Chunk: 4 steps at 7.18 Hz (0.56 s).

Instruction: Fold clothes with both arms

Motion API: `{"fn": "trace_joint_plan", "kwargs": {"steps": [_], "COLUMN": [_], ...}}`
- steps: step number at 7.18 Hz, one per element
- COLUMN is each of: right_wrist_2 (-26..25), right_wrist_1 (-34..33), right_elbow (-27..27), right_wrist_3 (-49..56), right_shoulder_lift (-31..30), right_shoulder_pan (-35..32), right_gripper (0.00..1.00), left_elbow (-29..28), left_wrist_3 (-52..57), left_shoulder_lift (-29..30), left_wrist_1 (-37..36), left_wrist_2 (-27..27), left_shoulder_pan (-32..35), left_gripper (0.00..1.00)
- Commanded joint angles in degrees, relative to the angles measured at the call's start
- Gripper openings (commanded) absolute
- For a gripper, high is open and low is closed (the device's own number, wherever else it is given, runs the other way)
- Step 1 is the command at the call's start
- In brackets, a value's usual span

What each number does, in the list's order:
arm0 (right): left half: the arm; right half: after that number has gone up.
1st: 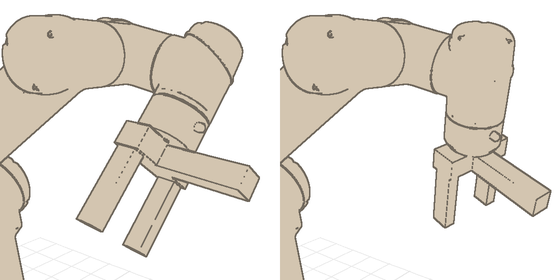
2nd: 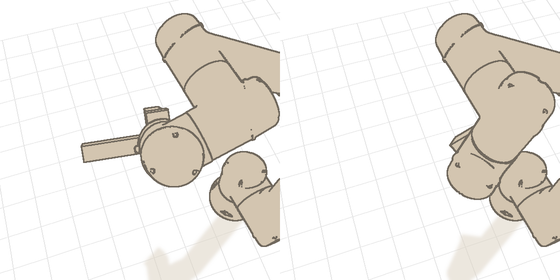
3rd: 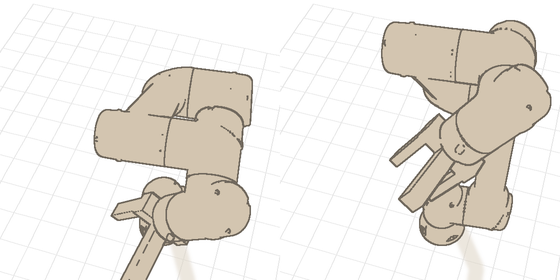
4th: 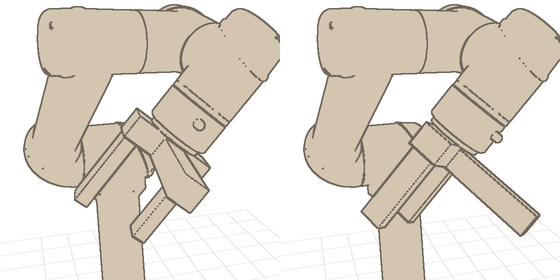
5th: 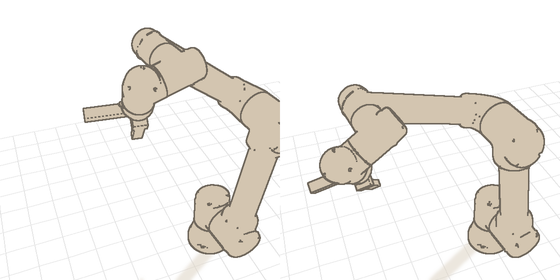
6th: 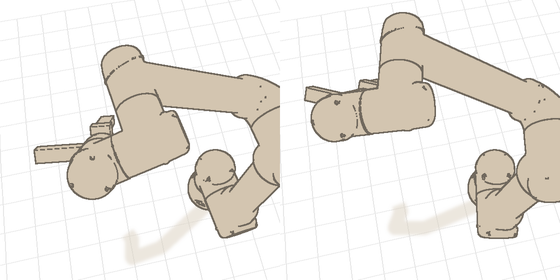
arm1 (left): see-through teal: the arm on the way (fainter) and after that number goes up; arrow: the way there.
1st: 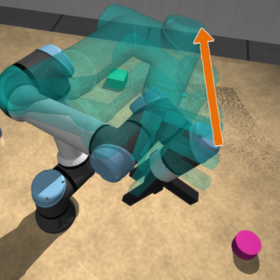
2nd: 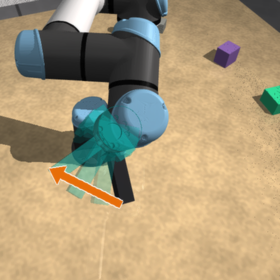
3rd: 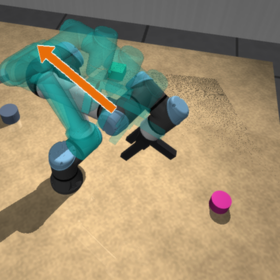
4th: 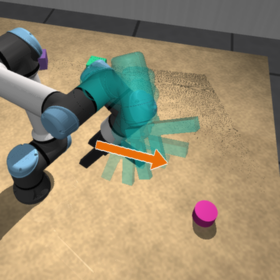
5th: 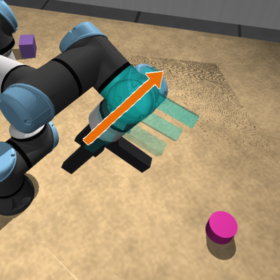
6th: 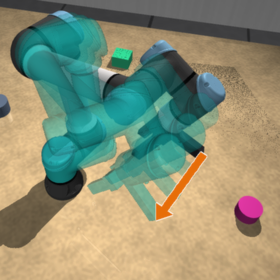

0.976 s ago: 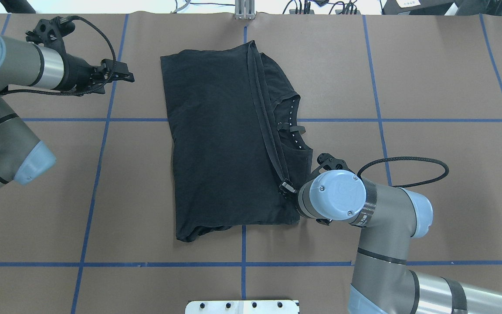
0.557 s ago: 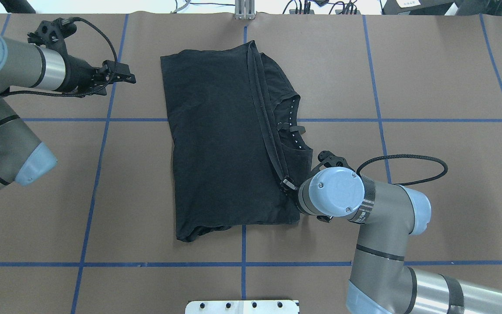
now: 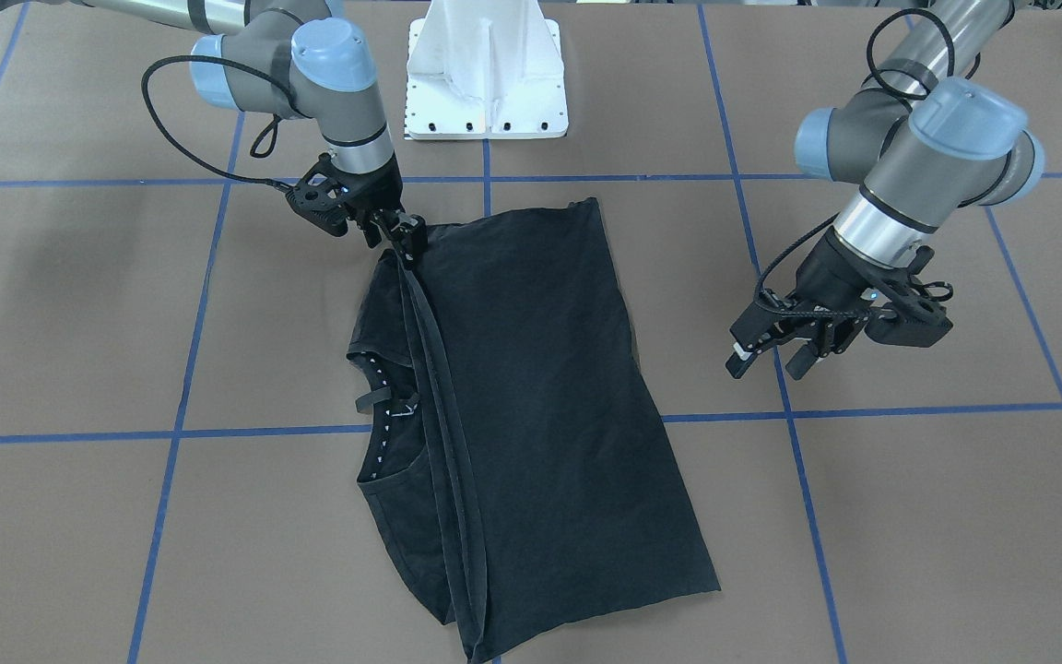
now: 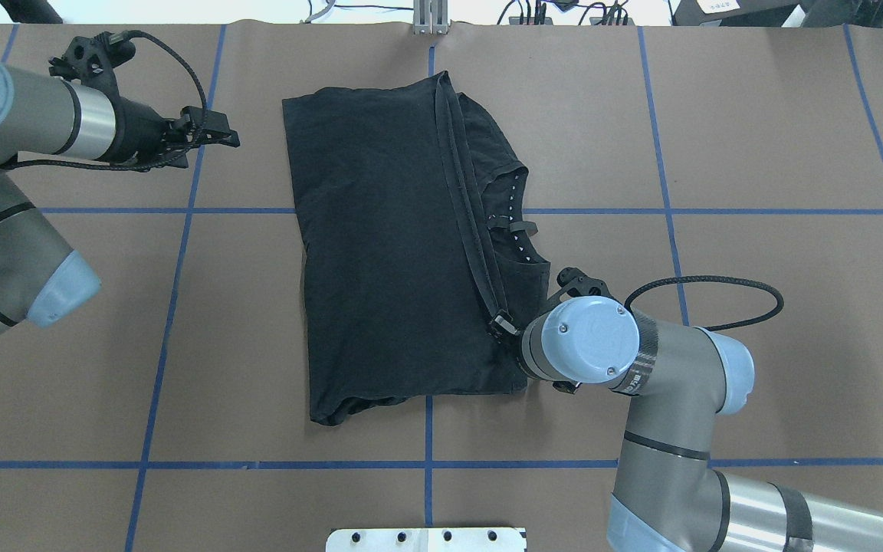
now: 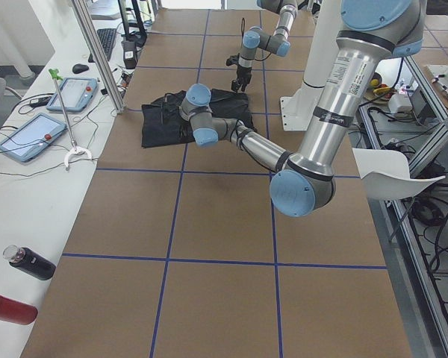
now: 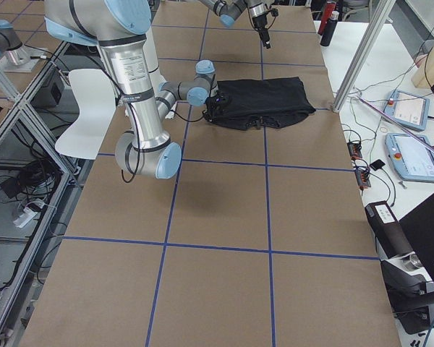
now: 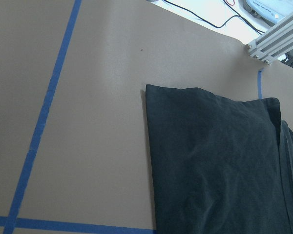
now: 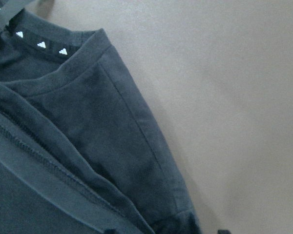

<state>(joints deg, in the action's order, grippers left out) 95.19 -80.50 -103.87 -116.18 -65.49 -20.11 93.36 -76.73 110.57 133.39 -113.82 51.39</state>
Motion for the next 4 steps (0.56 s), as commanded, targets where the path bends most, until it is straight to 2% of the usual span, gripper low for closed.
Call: {"fn": "trace_joint_plan", "kwargs": {"steps": [1, 3, 4], "right_wrist_2": [0.0, 0.0, 0.0], "right_wrist_1": [0.1, 0.1, 0.1], "right_elbow": [0.5, 1.0, 1.0], "right_wrist_3": [-0.1, 0.0, -0.3], "right_shoulder_lift": [0.0, 0.1, 0.7], "right_shoulder_pan": [0.1, 0.2, 0.2], "right_gripper": [0.74, 0.72, 0.68], "left_elbow": [0.4, 0.4, 0.4], "left_wrist_3": [-0.2, -0.5, -0.5], "left_shoulder_lift": [0.0, 0.0, -0.1], "left_wrist_1": [-0.1, -0.1, -0.1], "left_wrist_2": [0.0, 0.0, 0.0], "left_shoulder_pan": [-0.1, -0.1, -0.1], "left_gripper": [0.98, 0.98, 0.98]}}
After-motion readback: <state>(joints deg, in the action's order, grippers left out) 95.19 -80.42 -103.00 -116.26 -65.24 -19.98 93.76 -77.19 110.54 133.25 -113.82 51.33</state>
